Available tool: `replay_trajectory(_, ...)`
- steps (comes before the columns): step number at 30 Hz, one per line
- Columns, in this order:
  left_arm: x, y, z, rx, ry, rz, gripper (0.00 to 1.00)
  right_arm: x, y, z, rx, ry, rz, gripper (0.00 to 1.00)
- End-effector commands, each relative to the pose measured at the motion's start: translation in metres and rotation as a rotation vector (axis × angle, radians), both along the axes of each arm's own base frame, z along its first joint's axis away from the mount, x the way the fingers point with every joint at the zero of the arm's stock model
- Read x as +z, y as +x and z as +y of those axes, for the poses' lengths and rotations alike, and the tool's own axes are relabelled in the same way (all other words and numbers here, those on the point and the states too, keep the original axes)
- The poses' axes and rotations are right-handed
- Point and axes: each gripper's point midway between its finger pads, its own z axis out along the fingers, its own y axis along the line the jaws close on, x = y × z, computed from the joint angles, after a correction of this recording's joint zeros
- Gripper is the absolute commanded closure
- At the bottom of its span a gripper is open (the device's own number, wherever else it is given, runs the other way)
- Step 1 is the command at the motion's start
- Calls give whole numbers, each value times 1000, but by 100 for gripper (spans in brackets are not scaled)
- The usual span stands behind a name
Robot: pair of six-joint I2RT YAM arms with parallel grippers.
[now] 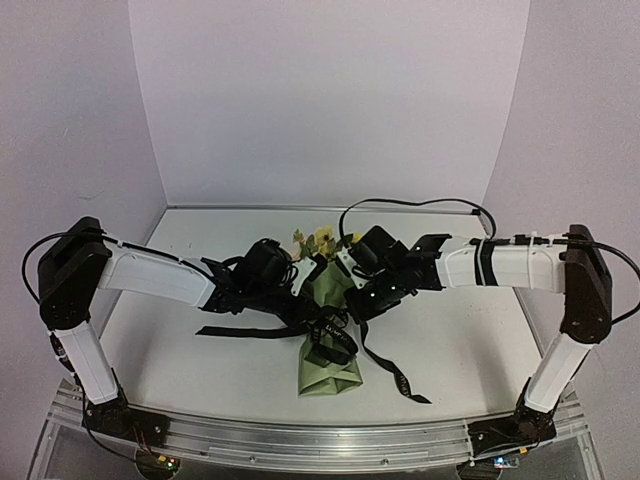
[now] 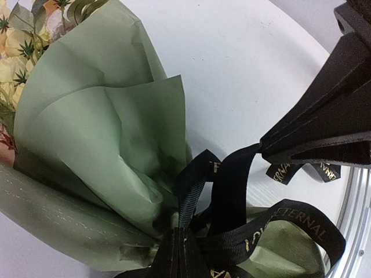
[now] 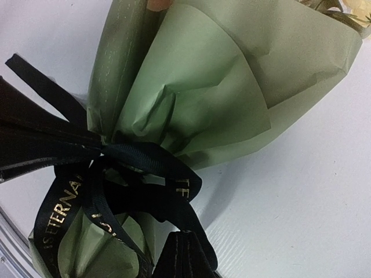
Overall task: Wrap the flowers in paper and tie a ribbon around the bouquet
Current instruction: Cross the half-tied ribbon over the folded bouquet.
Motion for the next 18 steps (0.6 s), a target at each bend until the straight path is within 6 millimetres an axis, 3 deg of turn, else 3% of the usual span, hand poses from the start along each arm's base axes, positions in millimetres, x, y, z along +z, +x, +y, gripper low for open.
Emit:
replay_trajectory(1, 34, 6, -8, -3, -84, -58, 100, 8, 10, 15, -32, 70, -2, 100)
replay_trajectory(8, 48, 7, -6, 18, -126, -83, 100, 0, 10, 26, -84, 142, 40, 100)
replay_trajectory(18, 52, 2, -7, 0, -165, -75, 100, -15, 21, 35, -177, 229, 36, 100)
